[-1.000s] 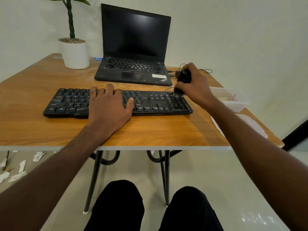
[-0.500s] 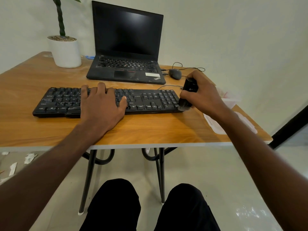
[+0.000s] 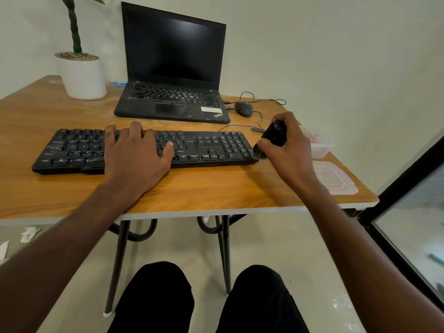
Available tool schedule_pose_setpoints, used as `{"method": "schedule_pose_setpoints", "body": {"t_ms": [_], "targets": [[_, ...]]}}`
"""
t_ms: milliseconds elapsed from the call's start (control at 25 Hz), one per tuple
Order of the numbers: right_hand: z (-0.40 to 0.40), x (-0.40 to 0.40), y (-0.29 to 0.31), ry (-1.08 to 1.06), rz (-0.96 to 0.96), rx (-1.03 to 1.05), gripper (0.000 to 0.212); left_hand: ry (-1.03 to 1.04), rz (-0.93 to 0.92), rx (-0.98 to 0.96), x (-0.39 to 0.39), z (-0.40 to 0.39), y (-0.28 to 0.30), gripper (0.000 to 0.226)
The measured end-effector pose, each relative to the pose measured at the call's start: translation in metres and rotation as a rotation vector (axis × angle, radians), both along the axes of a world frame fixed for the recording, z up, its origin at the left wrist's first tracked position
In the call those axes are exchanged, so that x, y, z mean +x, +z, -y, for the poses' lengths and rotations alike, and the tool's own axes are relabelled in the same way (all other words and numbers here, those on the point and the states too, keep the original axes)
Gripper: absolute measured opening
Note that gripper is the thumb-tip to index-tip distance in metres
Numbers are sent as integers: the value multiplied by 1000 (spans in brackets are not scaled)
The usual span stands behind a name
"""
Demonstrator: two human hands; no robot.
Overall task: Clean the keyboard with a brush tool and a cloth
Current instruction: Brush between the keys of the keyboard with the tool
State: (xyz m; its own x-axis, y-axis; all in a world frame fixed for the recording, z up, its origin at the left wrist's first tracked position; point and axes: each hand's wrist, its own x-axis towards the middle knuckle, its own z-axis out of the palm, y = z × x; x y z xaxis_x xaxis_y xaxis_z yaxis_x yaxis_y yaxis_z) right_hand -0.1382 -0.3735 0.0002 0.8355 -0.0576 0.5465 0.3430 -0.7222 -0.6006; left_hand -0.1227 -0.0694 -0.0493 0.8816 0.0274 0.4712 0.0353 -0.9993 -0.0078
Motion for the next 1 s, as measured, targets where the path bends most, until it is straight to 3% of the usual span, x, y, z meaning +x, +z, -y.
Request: {"method": "schedule_pose_setpoints", "body": {"t_ms": [200,400,640,840,1000], "targets": [[-2,-7,-21,-91,118,20,38,3,6,2,0,0,-1,71],[-21,-10,-29,172,119,55,36,-12,18,-10,1,-2,-1,70],[-12,-5,-33,-187,162,51,36,-18,27,-18,0,-1,-1,69],[-18,-10,-31,166,101,87,37,-11,25,-20,-1,0,-2,71],[-12,-7,-30,-85,124,68,39,-2,11,-16,0,0,0,70]]}}
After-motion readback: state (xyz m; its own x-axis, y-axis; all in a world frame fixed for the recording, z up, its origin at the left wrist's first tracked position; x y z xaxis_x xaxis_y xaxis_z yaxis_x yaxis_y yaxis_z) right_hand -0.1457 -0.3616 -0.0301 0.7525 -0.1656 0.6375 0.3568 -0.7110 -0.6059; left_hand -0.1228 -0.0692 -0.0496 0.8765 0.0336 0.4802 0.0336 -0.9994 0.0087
